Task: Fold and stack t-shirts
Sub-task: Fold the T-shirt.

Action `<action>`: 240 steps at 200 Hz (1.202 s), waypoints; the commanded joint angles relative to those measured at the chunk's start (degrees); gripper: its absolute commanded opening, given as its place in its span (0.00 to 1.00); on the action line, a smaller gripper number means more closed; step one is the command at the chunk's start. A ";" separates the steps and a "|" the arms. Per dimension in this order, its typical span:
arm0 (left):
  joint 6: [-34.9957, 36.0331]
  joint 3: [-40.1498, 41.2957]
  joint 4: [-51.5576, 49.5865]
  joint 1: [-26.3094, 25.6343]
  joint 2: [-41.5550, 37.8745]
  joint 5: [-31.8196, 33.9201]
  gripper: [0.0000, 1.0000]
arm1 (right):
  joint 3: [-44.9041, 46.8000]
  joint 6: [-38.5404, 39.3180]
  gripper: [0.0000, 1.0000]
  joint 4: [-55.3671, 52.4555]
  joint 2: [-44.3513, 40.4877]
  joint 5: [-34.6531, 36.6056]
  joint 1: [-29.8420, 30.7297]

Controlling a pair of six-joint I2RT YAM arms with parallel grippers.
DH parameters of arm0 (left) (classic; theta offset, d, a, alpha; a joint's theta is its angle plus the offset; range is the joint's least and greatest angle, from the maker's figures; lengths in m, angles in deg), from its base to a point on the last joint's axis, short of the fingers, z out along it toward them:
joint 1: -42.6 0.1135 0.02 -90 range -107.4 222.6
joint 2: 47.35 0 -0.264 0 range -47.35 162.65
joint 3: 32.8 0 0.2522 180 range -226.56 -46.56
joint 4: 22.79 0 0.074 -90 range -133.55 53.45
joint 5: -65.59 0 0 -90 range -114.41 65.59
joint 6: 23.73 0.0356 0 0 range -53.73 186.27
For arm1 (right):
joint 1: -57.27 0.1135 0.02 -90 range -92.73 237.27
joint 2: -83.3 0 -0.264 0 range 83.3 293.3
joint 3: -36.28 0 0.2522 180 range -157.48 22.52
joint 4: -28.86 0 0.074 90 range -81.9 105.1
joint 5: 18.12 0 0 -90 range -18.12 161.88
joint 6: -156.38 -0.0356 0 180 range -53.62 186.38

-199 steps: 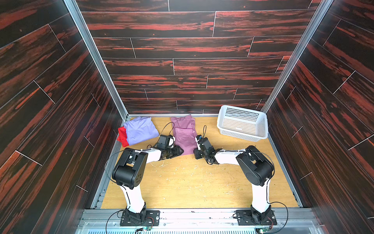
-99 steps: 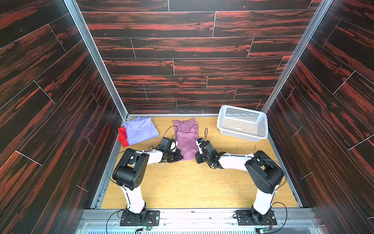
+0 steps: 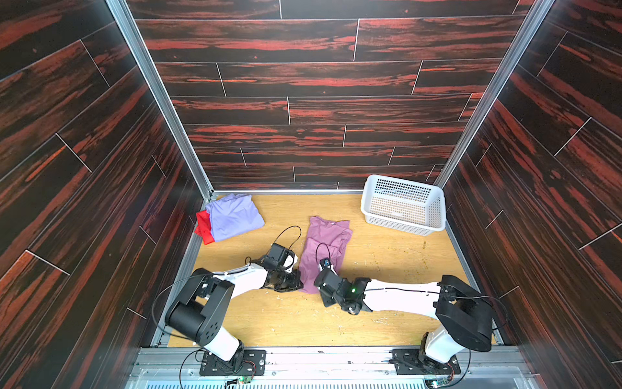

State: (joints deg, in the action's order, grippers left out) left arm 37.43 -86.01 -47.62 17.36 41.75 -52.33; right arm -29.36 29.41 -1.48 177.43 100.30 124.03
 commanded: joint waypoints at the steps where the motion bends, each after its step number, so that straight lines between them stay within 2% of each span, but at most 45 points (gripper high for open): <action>1: 0.04 0.81 -3.89 0.10 -4.23 2.07 0.00 | 0.35 -7.94 0.13 -8.13 0.66 5.23 2.63; 68: -1.00 -3.05 -7.73 -0.08 -12.40 3.11 0.00 | -3.49 -13.11 0.14 -13.66 -0.90 11.36 4.84; 114: -0.97 -6.67 -7.72 -0.08 -14.99 7.01 0.00 | -6.72 -16.61 0.15 -17.92 -2.39 21.32 4.87; 144: -0.53 -8.92 -6.51 -0.08 -14.95 9.78 0.00 | -10.33 -16.73 0.07 -20.30 -3.10 28.68 4.18; 163: -0.03 -10.72 -6.13 -0.08 -14.28 10.86 0.00 | -11.30 -14.25 0.00 -19.06 -4.54 30.95 2.69; 196: 0.47 -12.87 -4.25 -0.08 -12.91 12.34 0.00 | -10.68 -6.72 0.00 -12.21 -6.92 31.19 -1.97; 240: 2.47 -17.57 -0.78 0.09 -9.12 16.80 0.00 | -9.01 5.95 0.00 0.79 -7.86 22.82 -12.51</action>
State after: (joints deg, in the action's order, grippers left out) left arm 37.78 -100.87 -49.83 16.18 30.65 -43.37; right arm -39.91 26.50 -4.73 171.09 123.34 116.97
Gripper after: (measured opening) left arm 0.067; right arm 0.095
